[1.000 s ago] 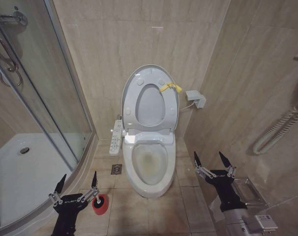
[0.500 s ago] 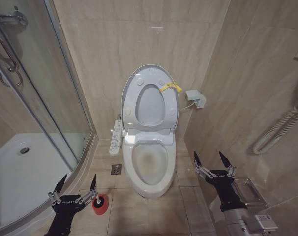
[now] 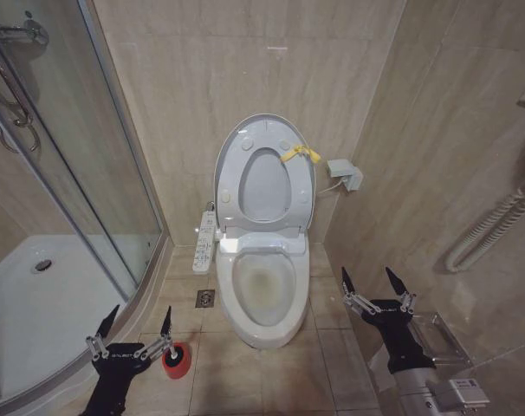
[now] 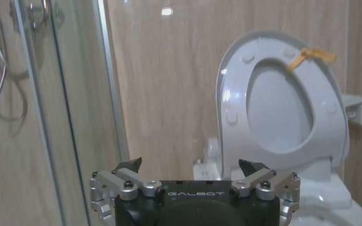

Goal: Open the toilet lid, clean the toilet bowl with a toilet brush, close the toilet lid, and flush.

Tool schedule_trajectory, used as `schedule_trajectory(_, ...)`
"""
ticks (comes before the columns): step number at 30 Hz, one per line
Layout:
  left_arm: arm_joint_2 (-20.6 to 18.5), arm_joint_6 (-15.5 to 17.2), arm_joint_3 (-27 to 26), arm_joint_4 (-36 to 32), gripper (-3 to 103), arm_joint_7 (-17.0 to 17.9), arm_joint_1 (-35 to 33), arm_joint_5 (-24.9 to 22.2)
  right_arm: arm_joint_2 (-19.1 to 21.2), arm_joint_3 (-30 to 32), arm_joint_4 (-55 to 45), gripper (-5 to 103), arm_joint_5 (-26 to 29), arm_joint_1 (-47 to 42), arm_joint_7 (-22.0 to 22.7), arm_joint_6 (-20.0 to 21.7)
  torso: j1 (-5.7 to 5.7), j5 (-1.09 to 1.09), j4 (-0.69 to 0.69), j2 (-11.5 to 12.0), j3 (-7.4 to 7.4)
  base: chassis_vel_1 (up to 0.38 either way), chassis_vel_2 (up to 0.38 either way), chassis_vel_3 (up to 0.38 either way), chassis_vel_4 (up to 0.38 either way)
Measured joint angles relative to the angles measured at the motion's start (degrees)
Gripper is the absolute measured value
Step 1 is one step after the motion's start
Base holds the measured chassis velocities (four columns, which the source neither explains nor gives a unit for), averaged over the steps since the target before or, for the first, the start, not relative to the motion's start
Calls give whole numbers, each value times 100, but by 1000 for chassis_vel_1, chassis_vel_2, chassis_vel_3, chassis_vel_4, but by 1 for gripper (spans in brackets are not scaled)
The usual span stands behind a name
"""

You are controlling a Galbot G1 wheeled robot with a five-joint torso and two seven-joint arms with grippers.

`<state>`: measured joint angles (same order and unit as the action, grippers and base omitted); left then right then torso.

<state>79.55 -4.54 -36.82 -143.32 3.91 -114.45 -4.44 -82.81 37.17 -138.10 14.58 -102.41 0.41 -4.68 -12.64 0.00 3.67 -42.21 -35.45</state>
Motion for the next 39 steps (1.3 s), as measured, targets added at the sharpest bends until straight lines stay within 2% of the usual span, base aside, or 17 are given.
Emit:
schedule_trajectory(1, 0, 0, 0, 0, 100, 0, 0, 0, 0, 0, 0, 100, 0, 0, 0, 0, 0, 0, 0, 0, 0, 0, 0, 0, 0)
schedule_trajectory(5, 20, -337, -13, 2, 100, -54, 152, 44, 0, 0, 0, 100, 0, 0, 0, 0, 0, 0, 0, 0, 0, 0, 0, 0, 0)
schedule_trajectory(8, 23, -410, 7, 3, 100, -60, 181, 39, 0, 0, 0, 100, 0, 0, 0, 0, 0, 0, 0, 0, 0, 0, 0, 0, 0)
schedule_trajectory(19, 2, -297, 21, 7, 100, -31, 192, 35, 0, 0, 0, 100, 0, 0, 0, 0, 0, 0, 0, 0, 0, 0, 0, 0, 0)
schedule_trajectory(39, 0, -284, 25, 9, 100, -20, 186, 34, 0, 0, 0, 100, 0, 0, 0, 0, 0, 0, 0, 0, 0, 0, 0, 0, 0)
